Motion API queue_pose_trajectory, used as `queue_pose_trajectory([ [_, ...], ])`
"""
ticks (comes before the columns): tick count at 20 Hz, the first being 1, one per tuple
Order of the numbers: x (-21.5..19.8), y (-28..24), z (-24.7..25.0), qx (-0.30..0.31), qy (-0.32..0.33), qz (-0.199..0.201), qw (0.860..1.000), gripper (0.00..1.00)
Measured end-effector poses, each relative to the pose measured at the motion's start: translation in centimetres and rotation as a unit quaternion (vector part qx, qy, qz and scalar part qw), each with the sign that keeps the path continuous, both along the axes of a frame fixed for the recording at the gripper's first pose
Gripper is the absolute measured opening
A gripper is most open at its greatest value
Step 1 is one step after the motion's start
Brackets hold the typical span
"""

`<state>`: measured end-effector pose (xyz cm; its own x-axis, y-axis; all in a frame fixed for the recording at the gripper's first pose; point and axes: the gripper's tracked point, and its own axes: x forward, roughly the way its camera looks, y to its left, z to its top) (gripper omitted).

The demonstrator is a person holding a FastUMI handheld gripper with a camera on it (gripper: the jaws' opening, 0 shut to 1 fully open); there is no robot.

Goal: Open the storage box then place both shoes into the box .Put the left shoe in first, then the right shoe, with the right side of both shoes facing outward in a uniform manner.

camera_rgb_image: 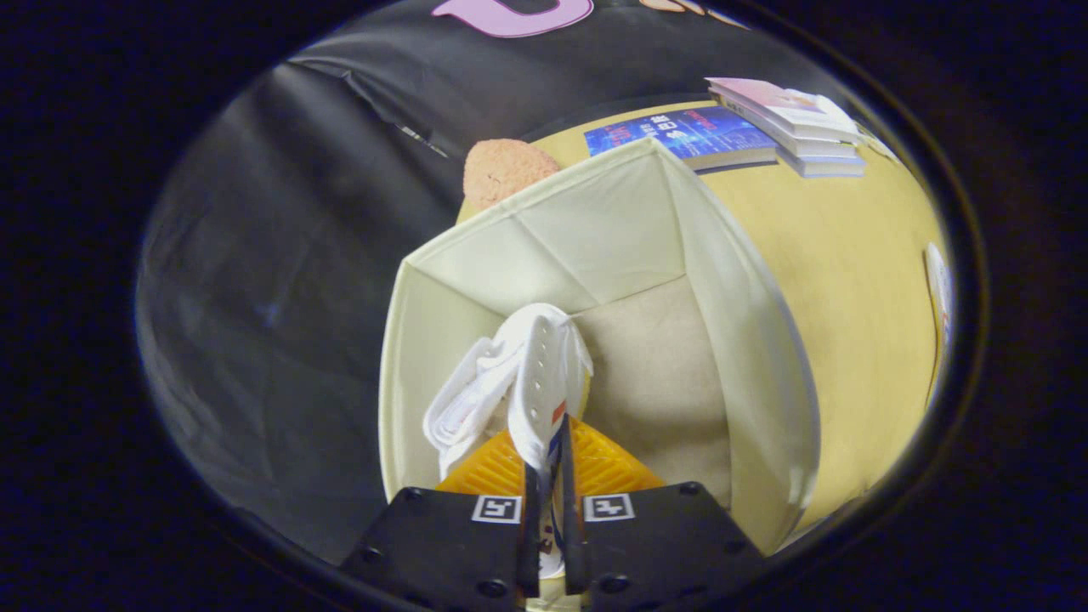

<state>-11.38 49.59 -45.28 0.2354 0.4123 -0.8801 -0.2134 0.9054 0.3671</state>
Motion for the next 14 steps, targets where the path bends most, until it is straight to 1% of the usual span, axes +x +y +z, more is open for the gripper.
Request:
queue_pose_trajectory([
  [3,-0.3,2.0,2.0,0.065,0.021,0.016,0.998,0.34],
  [5,0.0,1.8,4.5,0.085,0.021,0.022,0.996,0.48],
  [9,1.3,0.7,7.6,0.112,0.008,0.023,0.993,0.78],
  [12,1.9,-1.1,9.9,0.118,-0.007,0.042,0.992,1.00],
  [14,2.2,-2.9,11.4,0.112,-0.023,0.062,0.992,1.00],
])
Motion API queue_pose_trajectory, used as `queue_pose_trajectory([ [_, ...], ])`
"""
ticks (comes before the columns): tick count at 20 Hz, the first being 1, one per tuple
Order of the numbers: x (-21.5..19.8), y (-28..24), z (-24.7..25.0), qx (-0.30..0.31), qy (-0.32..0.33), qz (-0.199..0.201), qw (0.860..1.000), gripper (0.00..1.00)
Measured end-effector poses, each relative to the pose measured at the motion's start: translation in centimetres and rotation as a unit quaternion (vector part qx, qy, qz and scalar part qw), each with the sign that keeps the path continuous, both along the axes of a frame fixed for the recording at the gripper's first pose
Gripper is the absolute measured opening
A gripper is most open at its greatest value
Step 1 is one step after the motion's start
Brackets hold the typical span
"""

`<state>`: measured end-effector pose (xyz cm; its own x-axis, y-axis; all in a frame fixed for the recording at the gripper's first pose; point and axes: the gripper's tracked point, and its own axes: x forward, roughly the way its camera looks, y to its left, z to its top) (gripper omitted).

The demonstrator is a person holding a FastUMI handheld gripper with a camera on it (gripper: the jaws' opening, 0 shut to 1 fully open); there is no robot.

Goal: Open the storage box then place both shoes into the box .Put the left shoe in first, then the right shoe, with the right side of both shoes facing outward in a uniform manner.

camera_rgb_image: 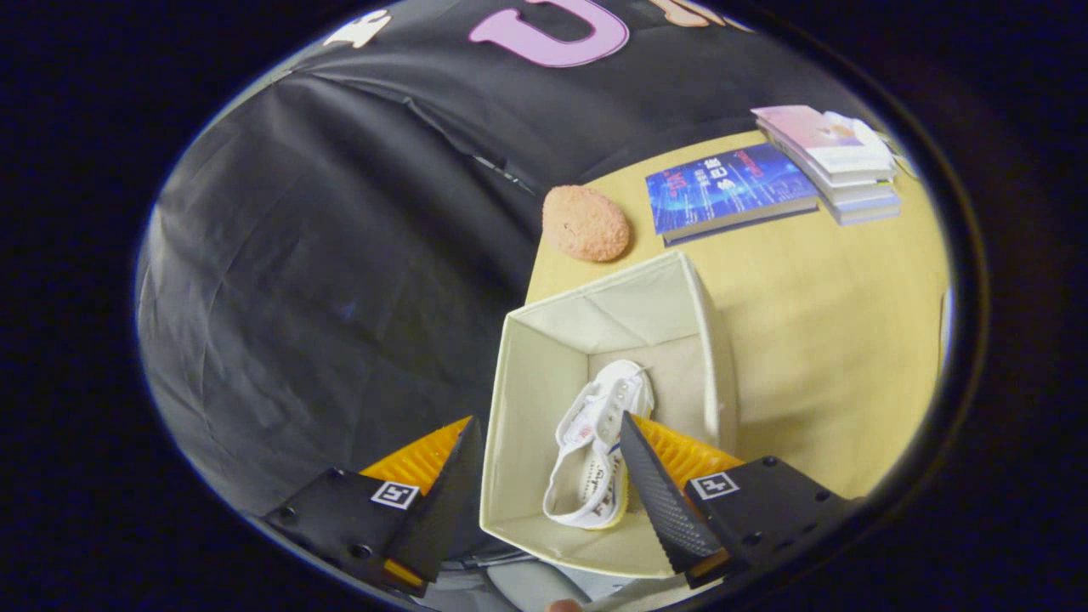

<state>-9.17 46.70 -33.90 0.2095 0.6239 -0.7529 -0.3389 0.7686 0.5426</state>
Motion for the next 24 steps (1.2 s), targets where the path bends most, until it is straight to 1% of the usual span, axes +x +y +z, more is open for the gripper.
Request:
queue_pose_trajectory([
  [3,0.4,-3.2,1.9,-0.017,-0.034,0.019,0.999,1.00],
  [9,1.6,-10.4,4.6,-0.053,-0.088,0.015,0.995,1.00],
  [13,2.5,-16.7,5.8,-0.081,-0.115,-0.010,0.990,1.00],
  [16,2.7,-22.6,5.7,-0.120,-0.135,-0.033,0.983,1.00],
  [18,3.7,-26.3,5.0,-0.151,-0.147,-0.049,0.976,1.00],
  [20,3.7,-30.1,4.5,-0.183,-0.151,-0.061,0.970,1.00],
  [21,3.1,-32.0,4.5,-0.198,-0.150,-0.067,0.966,1.00],
  [24,3.2,-35.7,3.3,-0.227,-0.142,-0.085,0.960,1.00],
])
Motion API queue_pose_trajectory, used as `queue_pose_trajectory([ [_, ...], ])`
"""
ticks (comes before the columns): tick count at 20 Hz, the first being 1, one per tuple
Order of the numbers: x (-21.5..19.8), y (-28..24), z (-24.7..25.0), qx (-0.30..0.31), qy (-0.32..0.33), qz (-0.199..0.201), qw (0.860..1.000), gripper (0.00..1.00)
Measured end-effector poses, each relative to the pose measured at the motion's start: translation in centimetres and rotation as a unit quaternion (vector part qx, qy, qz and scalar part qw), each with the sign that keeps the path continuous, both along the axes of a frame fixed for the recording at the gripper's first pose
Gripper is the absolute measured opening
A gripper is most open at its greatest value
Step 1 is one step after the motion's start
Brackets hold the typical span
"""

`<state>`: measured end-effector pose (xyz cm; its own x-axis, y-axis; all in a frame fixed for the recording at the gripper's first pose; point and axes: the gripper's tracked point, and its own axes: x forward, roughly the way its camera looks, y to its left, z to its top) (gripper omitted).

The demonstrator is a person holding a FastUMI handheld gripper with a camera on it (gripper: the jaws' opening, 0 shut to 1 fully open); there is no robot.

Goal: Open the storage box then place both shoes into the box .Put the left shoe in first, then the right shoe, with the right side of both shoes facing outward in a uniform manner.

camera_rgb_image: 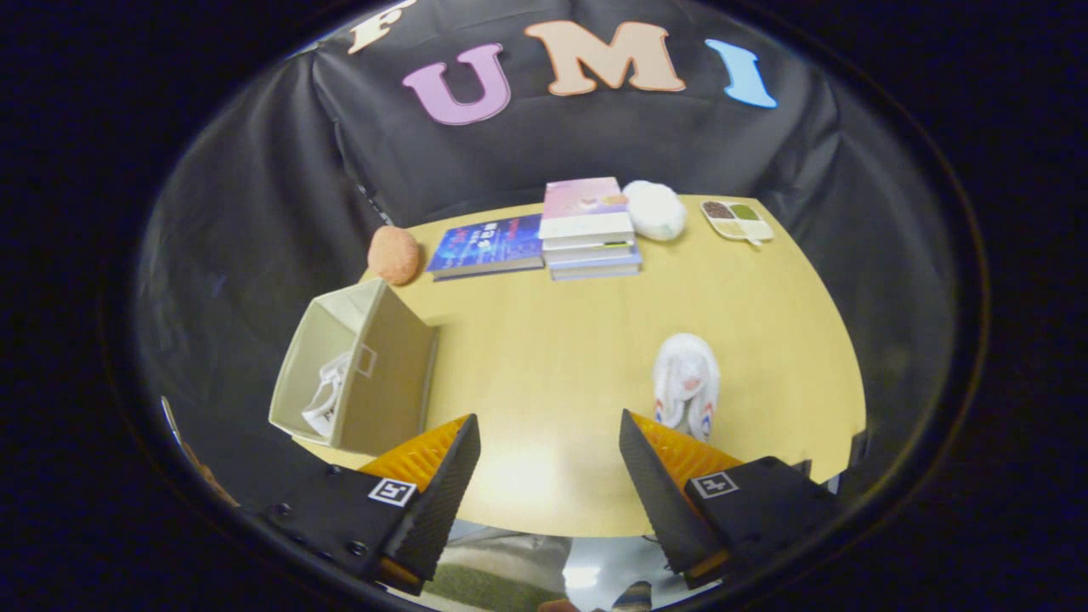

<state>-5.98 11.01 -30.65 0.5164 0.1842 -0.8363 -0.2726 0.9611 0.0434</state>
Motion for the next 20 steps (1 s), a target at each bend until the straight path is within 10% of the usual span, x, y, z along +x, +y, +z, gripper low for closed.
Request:
queue_pose_trajectory([
  [14,0.2,-13.5,-8.4,-0.168,-0.013,-0.047,0.985,1.00],
  [20,3.0,-15.5,-12.3,-0.254,-0.036,-0.029,0.966,0.77],
])
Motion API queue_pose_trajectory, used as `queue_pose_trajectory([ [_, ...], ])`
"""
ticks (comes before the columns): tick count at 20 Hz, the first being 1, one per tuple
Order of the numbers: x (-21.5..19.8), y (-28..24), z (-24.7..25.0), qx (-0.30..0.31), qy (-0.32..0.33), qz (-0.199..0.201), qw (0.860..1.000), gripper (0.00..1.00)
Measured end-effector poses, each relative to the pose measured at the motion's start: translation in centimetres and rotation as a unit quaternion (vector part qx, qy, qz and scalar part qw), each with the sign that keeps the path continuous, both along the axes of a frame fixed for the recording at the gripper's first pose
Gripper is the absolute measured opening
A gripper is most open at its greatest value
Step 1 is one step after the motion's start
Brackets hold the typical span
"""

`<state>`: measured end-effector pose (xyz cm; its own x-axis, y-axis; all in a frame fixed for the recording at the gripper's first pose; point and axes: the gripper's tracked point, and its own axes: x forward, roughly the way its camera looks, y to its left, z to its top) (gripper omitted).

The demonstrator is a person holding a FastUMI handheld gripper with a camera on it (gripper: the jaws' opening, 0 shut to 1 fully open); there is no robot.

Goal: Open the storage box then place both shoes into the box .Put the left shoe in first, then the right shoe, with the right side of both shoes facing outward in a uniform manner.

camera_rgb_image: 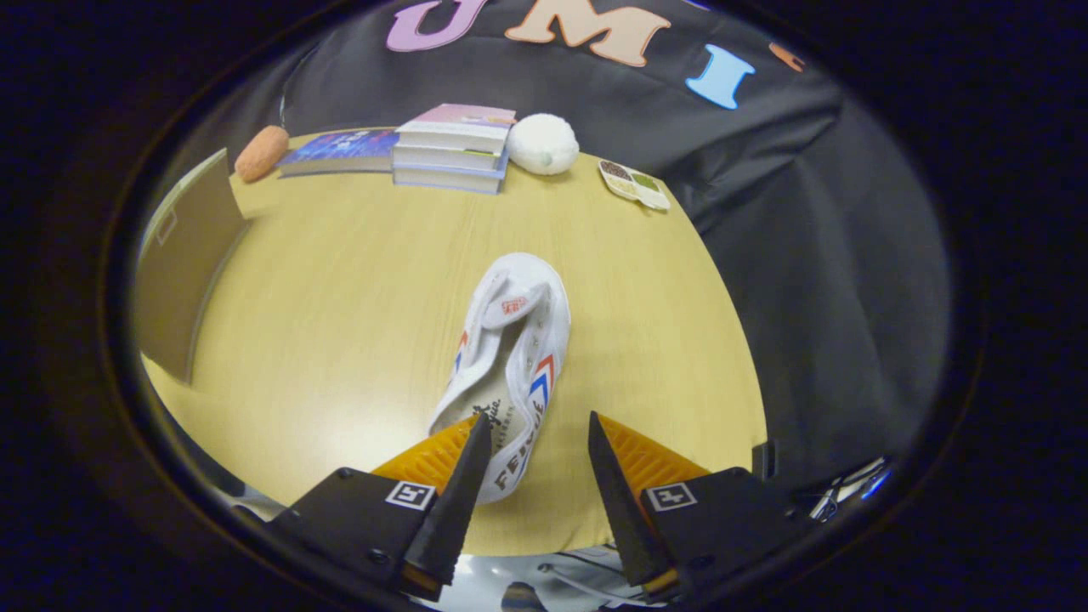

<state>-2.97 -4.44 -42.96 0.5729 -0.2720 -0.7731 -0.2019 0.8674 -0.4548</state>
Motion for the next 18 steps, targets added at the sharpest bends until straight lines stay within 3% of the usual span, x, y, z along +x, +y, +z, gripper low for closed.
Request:
queue_pose_trajectory([
  [5,1.3,-0.4,-1.6,-0.021,-0.019,-0.027,0.999,0.58],
  [9,3.1,-1.3,-1.8,-0.021,-0.041,-0.069,0.997,0.58],
  [11,4.2,-1.5,-2.3,-0.021,-0.045,-0.083,0.995,0.51],
  [18,6.9,-0.8,-4.2,0.001,-0.034,-0.083,0.996,0.27],
])
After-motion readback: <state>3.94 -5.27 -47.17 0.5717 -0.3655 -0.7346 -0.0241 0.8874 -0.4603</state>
